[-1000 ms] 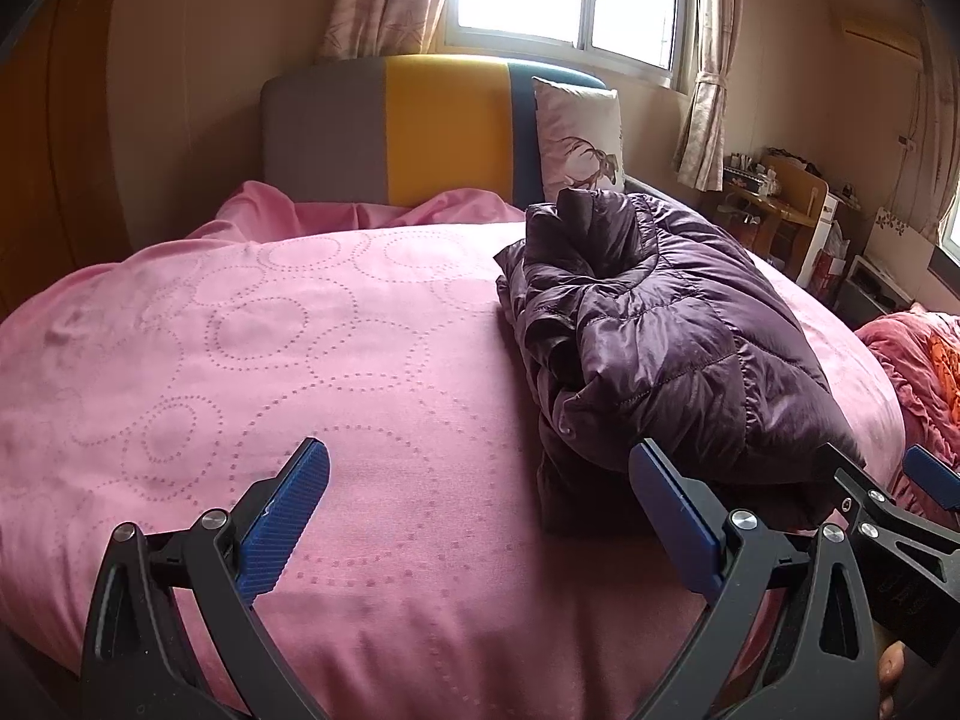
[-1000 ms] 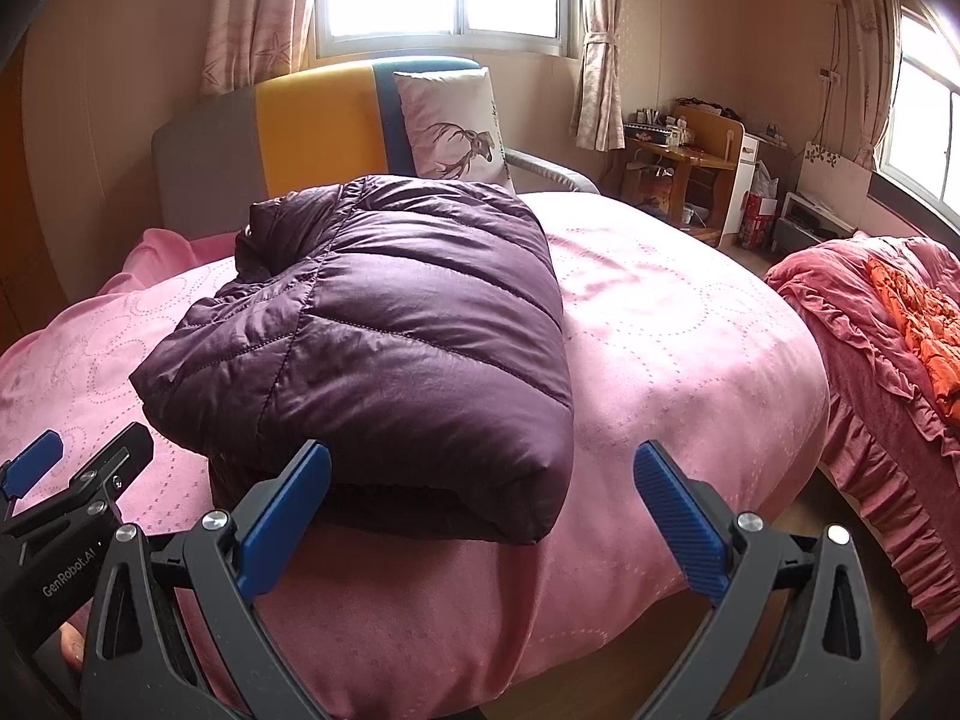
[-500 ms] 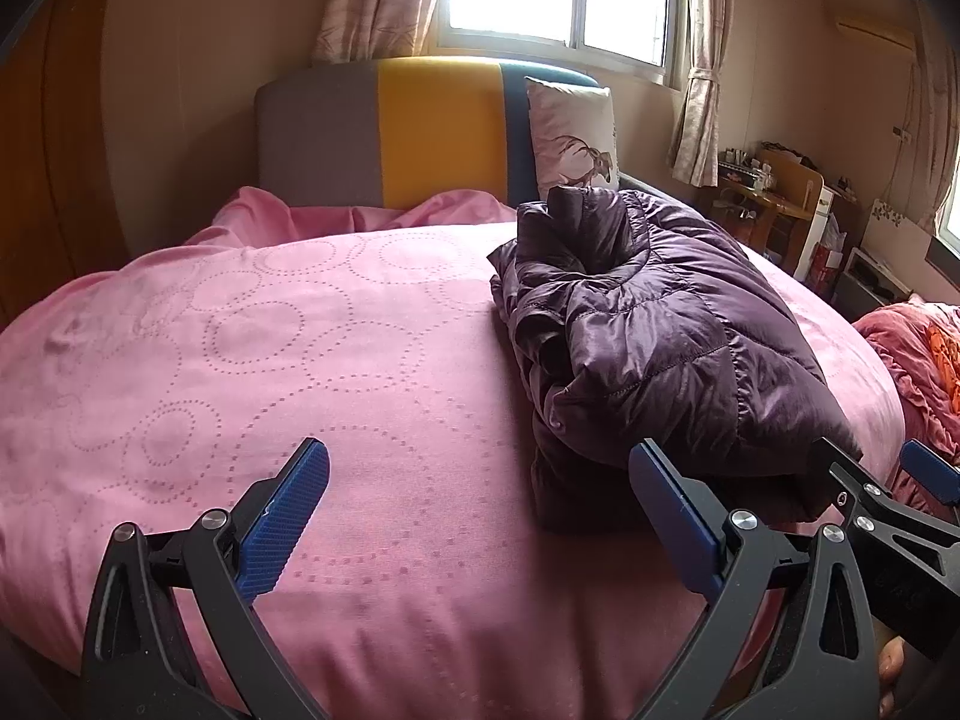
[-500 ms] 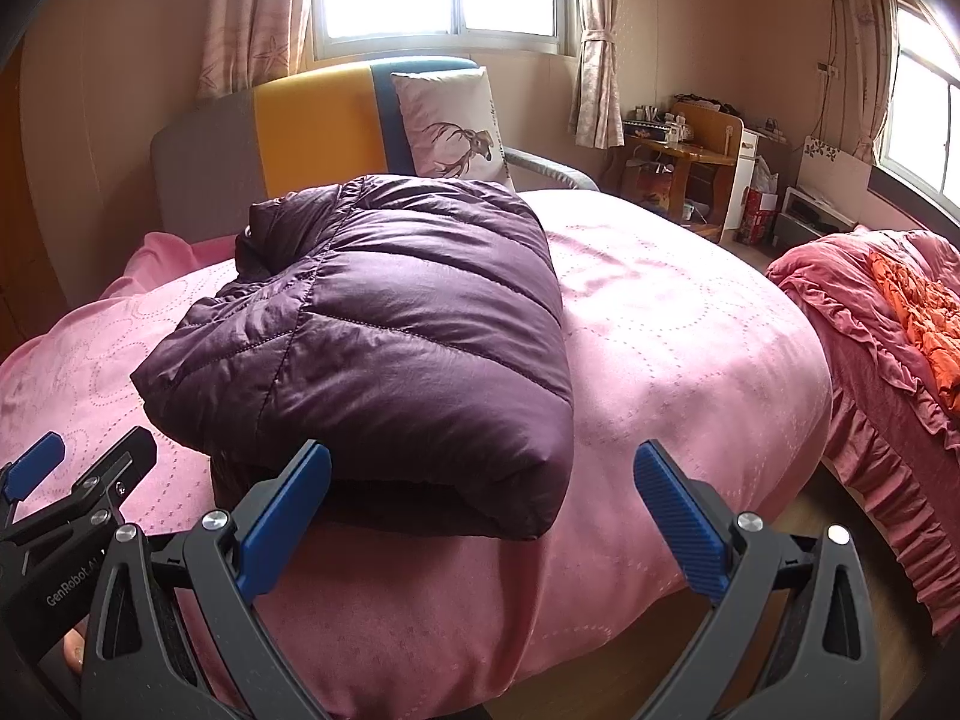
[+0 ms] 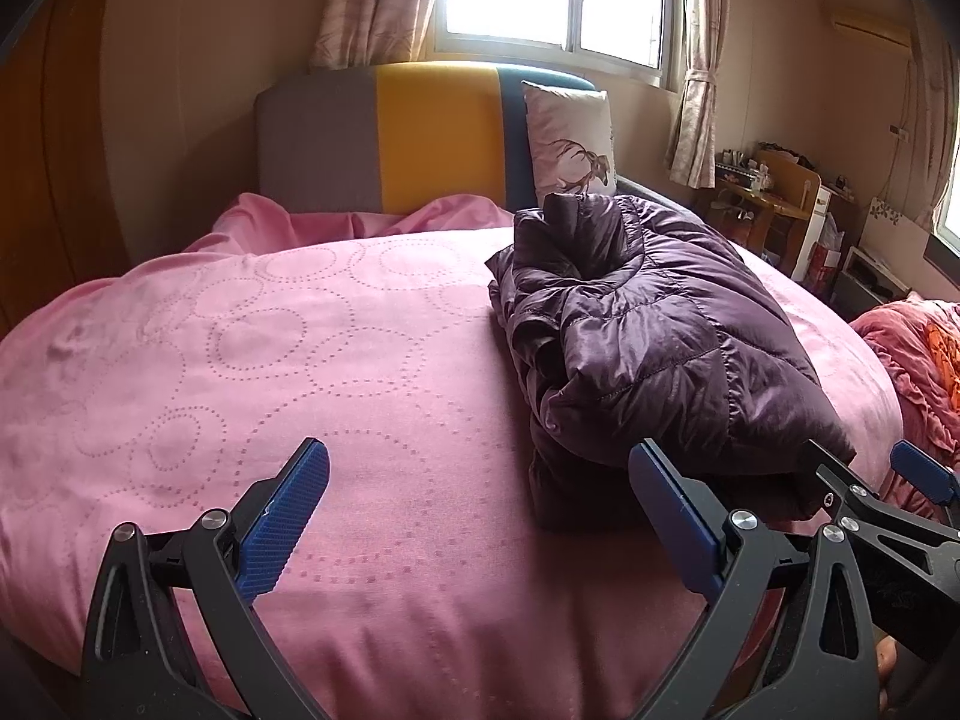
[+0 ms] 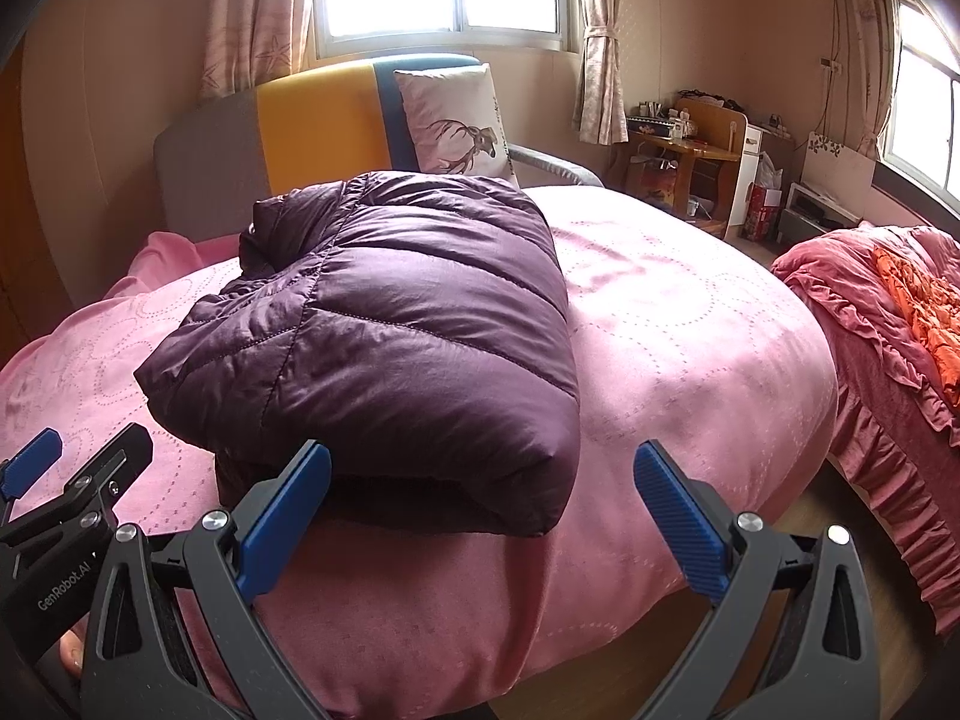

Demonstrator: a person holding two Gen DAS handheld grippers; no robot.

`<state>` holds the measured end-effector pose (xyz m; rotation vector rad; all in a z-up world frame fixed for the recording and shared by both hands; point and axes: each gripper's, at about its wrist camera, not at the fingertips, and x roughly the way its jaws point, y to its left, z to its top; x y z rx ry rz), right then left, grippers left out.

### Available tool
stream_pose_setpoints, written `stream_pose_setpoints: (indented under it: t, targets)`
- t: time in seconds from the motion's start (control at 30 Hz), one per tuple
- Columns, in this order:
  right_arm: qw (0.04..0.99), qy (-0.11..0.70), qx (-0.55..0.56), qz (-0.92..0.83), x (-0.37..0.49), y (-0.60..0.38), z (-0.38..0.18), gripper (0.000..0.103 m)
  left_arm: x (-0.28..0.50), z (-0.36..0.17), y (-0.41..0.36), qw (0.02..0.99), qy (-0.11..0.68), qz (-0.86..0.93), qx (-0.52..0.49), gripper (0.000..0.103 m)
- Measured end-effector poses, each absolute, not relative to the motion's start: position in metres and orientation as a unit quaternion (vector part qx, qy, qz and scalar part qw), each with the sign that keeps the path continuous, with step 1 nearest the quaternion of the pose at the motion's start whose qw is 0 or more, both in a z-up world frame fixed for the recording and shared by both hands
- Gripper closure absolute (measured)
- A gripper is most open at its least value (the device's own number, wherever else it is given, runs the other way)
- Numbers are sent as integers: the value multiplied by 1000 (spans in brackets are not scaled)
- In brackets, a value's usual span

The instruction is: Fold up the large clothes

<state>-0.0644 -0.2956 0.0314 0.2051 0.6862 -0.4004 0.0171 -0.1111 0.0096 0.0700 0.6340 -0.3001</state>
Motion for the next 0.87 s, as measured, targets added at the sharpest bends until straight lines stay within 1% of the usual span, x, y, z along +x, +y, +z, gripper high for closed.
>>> stream_pose_setpoints:
  t: [0.37, 0.57, 0.77, 0.87]
  targets:
    - [915, 340, 99, -193, -64, -297, 27, 2, 20, 6, -110, 935, 320, -147, 31, 4]
    - [915, 342, 101, -187, -64, -298, 26, 2, 20, 5, -108, 939, 312, -139, 36, 4]
    - [927, 310, 125, -171, -71, -308, 46, 2, 24, 2, -105, 937, 323, -129, 31, 4]
    - [926, 297, 142, -185, -70, -333, 58, 2, 30, -2, -101, 934, 334, -123, 25, 4]
